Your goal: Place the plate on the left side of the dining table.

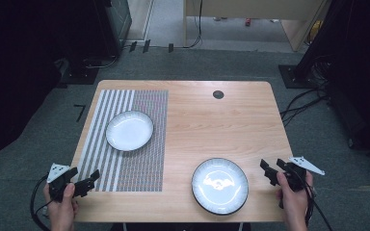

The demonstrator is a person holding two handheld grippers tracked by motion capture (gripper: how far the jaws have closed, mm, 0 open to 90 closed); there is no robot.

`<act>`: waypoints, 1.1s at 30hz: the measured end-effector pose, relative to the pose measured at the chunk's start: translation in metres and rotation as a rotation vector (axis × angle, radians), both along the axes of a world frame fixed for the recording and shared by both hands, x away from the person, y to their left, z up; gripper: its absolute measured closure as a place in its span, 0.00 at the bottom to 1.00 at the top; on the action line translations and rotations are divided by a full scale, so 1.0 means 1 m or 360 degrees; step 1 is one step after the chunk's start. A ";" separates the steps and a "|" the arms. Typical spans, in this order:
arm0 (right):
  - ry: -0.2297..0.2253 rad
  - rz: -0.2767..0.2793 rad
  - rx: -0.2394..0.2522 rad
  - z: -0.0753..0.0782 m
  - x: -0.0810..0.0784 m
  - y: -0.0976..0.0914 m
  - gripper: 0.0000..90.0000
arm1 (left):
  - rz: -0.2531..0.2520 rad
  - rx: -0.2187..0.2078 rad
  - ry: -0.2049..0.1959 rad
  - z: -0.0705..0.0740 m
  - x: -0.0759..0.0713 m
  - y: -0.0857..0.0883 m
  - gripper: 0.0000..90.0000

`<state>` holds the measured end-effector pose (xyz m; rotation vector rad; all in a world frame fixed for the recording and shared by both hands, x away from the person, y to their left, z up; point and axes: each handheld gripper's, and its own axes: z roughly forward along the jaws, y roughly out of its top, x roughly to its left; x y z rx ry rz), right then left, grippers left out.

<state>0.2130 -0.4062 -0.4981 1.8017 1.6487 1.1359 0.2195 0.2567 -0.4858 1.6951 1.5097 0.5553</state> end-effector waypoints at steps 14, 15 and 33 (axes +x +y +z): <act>0.0078 -0.0080 -0.0069 -0.014 -0.017 -0.038 0.30 | 0.0093 -0.0001 0.0018 -0.005 -0.005 0.036 0.13; 0.0083 -0.0086 -0.0072 -0.015 -0.018 -0.039 0.30 | 0.0101 -0.0014 0.0015 -0.005 -0.006 0.038 0.13; 0.0119 -0.0078 -0.0203 -0.026 -0.018 -0.039 0.29 | 0.0033 0.0078 0.0058 -0.022 -0.005 0.038 0.14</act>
